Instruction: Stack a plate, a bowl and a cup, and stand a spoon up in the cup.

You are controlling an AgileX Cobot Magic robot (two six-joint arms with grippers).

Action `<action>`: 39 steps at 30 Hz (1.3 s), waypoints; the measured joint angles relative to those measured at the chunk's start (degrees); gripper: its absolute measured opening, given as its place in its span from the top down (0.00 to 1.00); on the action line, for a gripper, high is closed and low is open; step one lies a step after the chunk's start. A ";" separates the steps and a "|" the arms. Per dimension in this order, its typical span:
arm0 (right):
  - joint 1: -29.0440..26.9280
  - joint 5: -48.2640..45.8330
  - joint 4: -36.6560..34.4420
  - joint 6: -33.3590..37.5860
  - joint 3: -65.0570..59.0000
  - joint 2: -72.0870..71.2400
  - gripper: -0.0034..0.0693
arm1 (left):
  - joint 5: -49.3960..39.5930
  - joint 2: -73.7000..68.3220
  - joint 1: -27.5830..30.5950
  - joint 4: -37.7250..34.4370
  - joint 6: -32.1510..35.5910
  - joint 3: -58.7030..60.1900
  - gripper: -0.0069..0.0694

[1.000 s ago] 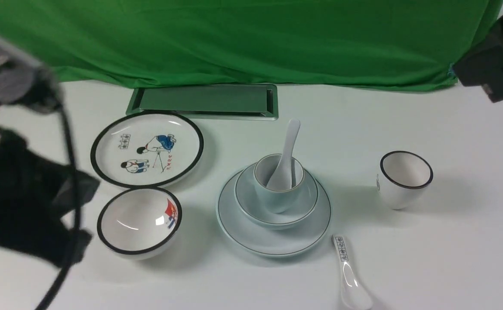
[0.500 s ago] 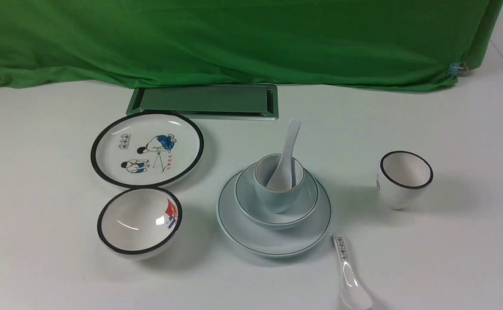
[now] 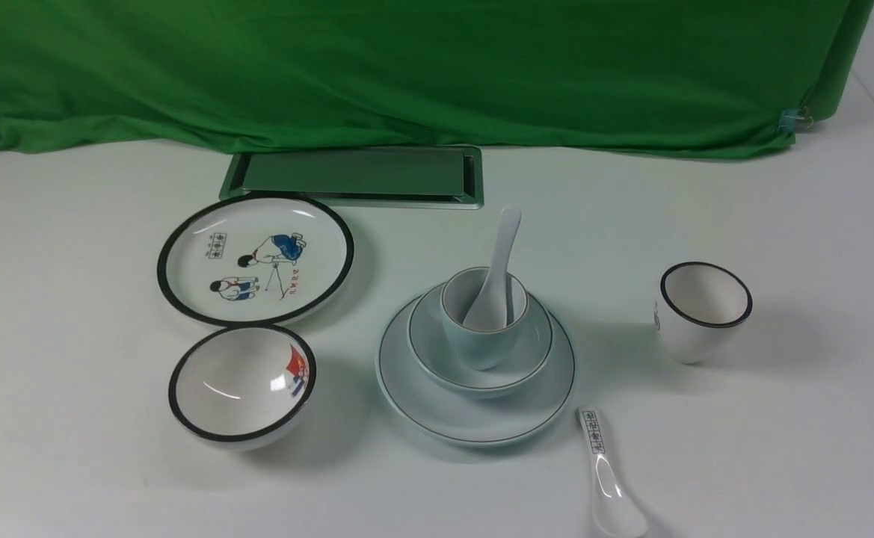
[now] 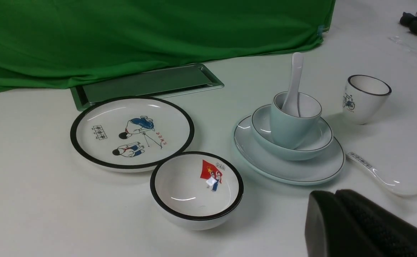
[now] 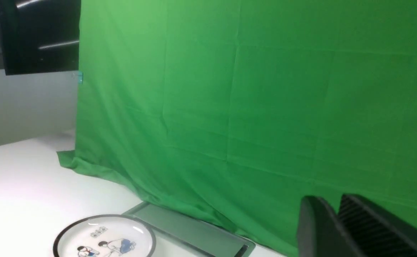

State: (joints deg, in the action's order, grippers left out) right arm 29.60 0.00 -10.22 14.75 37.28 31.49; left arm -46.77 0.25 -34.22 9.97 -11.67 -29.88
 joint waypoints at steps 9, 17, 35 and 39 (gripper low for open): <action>0.00 0.00 0.00 0.00 -0.01 0.00 0.74 | 0.00 0.00 0.00 0.00 0.00 0.00 0.95; -1.61 8.29 0.00 0.00 -9.12 -6.65 0.90 | 0.00 0.00 -0.05 0.00 0.00 0.00 0.95; -33.89 -3.54 14.41 -21.77 -37.76 -31.10 0.94 | 0.00 0.00 -0.05 0.02 0.00 0.00 0.95; -34.12 -8.01 14.67 -21.09 -37.76 -31.42 0.94 | 0.00 0.00 -0.05 0.07 0.00 0.00 0.95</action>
State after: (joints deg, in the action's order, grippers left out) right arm -4.53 -8.01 4.46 -6.34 -0.48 0.07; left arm -46.77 0.25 -34.27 10.03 -11.67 -29.88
